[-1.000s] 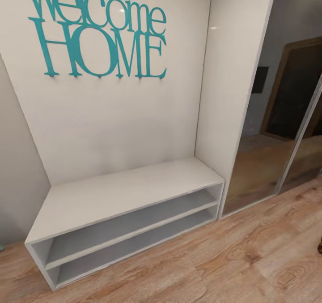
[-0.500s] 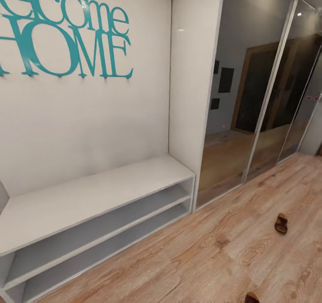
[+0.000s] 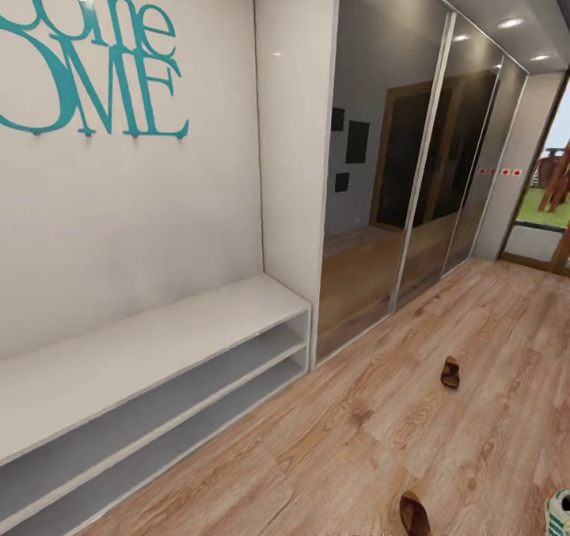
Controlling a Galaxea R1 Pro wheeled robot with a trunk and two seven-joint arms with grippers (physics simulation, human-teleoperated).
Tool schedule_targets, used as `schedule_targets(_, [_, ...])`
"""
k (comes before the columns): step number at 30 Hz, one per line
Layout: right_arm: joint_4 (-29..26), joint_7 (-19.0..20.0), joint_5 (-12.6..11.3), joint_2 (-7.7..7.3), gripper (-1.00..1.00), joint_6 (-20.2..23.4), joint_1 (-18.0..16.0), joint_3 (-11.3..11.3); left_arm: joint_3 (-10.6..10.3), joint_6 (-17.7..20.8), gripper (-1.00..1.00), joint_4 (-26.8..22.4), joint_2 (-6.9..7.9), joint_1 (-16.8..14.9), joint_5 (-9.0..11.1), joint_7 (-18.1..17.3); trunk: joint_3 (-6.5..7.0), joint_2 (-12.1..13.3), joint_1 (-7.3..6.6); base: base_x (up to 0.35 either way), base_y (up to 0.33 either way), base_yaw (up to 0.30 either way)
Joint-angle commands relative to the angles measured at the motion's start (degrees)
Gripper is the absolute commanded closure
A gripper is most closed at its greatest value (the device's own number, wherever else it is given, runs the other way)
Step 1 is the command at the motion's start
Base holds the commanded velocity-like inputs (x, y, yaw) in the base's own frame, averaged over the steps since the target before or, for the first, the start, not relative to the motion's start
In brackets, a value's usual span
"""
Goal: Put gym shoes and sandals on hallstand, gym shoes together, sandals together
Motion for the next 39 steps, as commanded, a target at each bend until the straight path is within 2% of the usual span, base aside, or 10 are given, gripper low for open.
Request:
schedule_targets(1, [0.05,-0.01,-0.39,0.0,-1.0,-0.18,-0.04,0.03,0.02,-0.18,-1.0,0.01,-0.04,-0.02,0.04,0.06,-0.06,-0.03,0.0,0.0,0.0,-0.298])
schedule_targets(39, [0.05,-0.06,-0.35,0.0,-1.0,-0.18,-0.05,0.03,-0.05,-0.31,-1.0,0.09,0.04,-0.02,0.02,0.06,-0.06,-0.03,0.0,0.0,0.0,-0.298])
